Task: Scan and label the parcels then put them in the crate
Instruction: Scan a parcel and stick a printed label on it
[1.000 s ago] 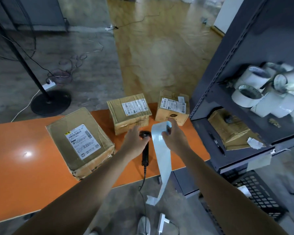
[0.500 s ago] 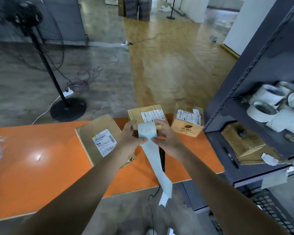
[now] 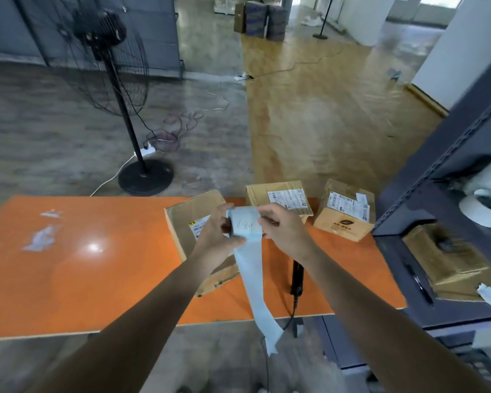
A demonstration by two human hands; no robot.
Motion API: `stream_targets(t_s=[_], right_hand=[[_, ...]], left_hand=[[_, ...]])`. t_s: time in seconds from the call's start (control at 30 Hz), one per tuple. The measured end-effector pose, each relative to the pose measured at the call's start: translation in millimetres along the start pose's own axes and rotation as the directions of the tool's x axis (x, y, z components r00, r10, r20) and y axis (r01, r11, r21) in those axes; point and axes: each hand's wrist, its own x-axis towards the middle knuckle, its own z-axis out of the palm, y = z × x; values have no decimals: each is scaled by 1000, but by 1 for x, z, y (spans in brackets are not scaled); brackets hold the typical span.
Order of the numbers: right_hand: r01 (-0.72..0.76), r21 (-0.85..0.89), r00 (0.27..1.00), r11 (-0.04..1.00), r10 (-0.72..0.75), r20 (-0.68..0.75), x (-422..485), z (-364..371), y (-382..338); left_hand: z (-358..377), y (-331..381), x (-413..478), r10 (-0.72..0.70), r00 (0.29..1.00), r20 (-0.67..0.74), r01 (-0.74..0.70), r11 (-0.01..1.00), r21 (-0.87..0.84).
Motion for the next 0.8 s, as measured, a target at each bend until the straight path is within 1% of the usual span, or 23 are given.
stream_targets(t_s=[0.1, 0.27, 0.33, 0.47, 0.67, 0.8], right_hand=[[1, -34, 1000, 999, -1, -4, 4, 7, -5], [35, -97, 999, 995, -36, -14, 7, 11, -14], [39, -116, 999, 992, -38, 5, 9, 13, -16], [21, -78, 999, 997, -18, 44, 12, 18, -14], [78, -156, 997, 985, -79, 3, 11, 23, -22], [129, -221, 988, 967, -143, -52, 10, 24, -24]], left_hand=[[-6, -3, 0, 5, 1000, -24, -5, 1000, -9], [-13, -3, -1, 15, 999, -38, -14, 1000, 18], [-16, -4, -2, 20, 999, -45, -18, 999, 42], [-20, -4, -4, 31, 999, -42, -29, 998, 49], [-23, -4, -9, 41, 998, -52, -39, 998, 45], [-23, -3, -8, 29, 999, -42, -26, 998, 63]])
